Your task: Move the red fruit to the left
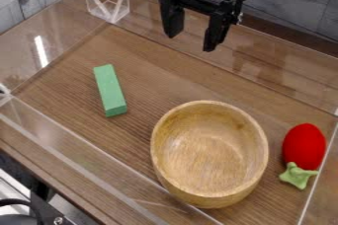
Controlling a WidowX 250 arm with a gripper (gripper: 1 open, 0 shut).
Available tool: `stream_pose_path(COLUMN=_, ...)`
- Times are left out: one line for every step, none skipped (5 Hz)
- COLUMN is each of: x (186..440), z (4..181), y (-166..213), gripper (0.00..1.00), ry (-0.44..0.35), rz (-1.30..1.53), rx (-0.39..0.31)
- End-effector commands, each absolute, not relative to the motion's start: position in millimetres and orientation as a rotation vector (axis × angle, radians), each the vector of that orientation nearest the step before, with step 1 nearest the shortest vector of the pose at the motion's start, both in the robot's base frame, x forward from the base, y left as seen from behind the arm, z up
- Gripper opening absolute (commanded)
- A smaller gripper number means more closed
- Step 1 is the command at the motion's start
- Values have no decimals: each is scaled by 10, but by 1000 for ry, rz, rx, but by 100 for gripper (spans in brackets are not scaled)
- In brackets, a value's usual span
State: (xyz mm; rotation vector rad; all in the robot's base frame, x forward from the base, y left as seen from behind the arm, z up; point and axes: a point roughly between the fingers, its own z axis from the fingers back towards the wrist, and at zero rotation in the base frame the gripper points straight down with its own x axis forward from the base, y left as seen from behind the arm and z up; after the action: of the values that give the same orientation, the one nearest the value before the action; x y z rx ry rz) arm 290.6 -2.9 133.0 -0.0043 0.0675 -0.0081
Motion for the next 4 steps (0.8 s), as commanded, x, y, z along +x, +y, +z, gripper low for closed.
stream_pose_path(x=2884, z=1346, y=-103, gripper=100, ry=102, rz=-32, rx=-9)
stream_pose_path(x=2869, z=1292, y=-343, gripper=100, ry=122, rz=-78, rx=-26)
stream_pose_path(x=2850, z=1249, y=-795, gripper=100, ry=123, rz=-146, rx=-48)
stream_pose_path(x=2813, z=1162, y=-1117, gripper=100, ry=112, rz=-207, rx=-64)
